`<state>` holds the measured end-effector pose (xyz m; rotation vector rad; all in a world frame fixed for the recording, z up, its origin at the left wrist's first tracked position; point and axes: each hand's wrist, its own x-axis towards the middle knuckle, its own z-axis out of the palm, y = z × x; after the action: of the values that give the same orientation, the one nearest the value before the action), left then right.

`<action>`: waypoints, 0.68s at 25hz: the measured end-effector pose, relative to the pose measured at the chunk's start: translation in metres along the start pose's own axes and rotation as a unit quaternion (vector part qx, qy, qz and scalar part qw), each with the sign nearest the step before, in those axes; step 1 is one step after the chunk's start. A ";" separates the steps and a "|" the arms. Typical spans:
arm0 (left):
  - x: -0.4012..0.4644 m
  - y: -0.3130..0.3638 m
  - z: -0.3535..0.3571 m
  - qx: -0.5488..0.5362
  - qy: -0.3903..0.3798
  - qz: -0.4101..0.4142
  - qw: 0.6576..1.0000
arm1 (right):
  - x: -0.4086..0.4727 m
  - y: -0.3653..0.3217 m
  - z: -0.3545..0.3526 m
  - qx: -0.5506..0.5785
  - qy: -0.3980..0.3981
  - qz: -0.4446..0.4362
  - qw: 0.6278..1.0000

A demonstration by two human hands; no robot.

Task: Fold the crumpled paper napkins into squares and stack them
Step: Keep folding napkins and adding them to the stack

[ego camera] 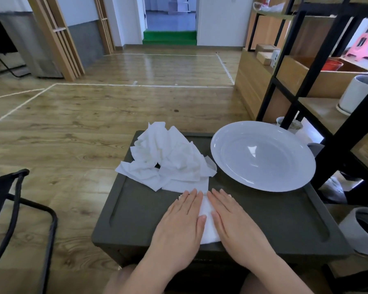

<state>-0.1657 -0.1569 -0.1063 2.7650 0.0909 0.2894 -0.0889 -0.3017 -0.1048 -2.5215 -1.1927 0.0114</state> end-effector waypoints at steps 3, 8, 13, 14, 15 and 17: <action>0.001 -0.001 -0.004 -0.032 0.000 0.000 0.999 | -0.004 -0.002 -0.001 0.078 0.054 0.045 0.994; 0.049 -0.002 -0.030 -0.090 0.186 -0.111 0.972 | -0.010 -0.005 -0.012 0.198 0.240 0.144 0.939; 0.089 0.018 -0.028 -0.001 0.117 -0.174 0.978 | -0.008 -0.005 -0.022 0.308 0.230 0.205 0.900; 0.089 0.018 -0.028 0.006 0.125 -0.168 0.978 | -0.008 -0.003 -0.024 0.332 0.229 0.215 0.890; 0.088 0.018 -0.031 0.003 0.143 -0.158 0.977 | -0.009 -0.002 -0.027 0.346 0.229 0.221 0.883; 0.081 0.019 -0.042 -0.033 0.197 -0.120 0.972 | -0.008 -0.002 -0.031 0.356 0.232 0.220 0.878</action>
<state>-0.0953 -0.1521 -0.0455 2.5584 0.5009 0.7562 -0.0911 -0.3163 -0.0762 -1.9087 -0.3082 -0.0344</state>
